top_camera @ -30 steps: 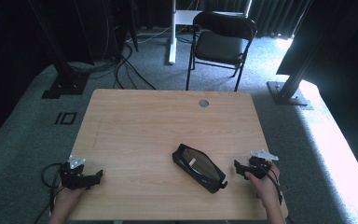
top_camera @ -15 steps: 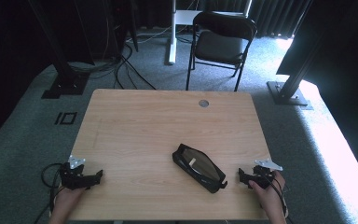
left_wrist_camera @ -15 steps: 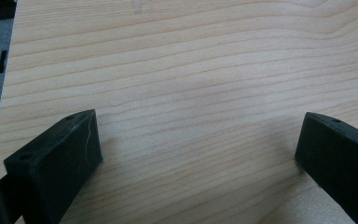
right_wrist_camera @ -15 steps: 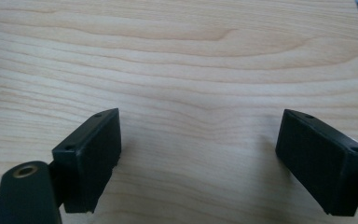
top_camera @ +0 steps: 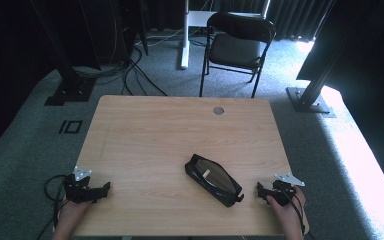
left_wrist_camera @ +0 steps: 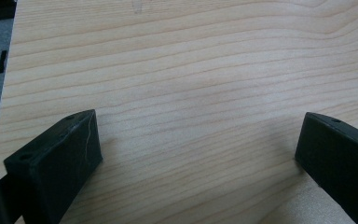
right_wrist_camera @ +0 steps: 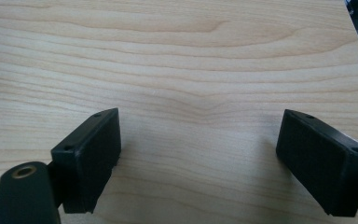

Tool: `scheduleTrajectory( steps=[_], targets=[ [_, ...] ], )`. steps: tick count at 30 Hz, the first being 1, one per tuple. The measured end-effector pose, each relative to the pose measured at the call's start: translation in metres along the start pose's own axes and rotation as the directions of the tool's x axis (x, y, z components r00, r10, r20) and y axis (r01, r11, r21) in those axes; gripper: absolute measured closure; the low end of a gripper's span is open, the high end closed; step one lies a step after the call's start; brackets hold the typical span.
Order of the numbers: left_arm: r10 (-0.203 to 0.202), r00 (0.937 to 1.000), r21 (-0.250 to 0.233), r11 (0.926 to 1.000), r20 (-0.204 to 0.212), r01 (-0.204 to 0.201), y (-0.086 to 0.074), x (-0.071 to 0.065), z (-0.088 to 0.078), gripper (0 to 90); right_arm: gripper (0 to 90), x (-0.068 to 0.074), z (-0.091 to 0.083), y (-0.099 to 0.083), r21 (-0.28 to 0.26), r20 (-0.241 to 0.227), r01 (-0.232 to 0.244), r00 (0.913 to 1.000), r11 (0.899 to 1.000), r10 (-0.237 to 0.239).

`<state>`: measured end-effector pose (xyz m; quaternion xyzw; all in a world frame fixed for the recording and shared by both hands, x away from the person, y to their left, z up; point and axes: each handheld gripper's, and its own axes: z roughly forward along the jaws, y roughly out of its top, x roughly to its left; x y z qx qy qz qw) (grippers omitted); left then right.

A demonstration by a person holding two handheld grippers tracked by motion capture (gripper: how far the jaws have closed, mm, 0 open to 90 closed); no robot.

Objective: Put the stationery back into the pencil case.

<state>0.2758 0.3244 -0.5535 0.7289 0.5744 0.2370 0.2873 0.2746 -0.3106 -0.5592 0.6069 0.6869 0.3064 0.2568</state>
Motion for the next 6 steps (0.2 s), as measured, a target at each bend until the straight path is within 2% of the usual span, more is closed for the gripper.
scheduleTrajectory(
  steps=[6],
  targets=[
    [0.0,1.0,0.0,1.0,0.0,0.0,0.0,0.0,0.0,0.4,13.3,0.0,0.0002,0.0001,0.0,-0.001,-0.001,1.0,1.0,0.001]
  ],
)
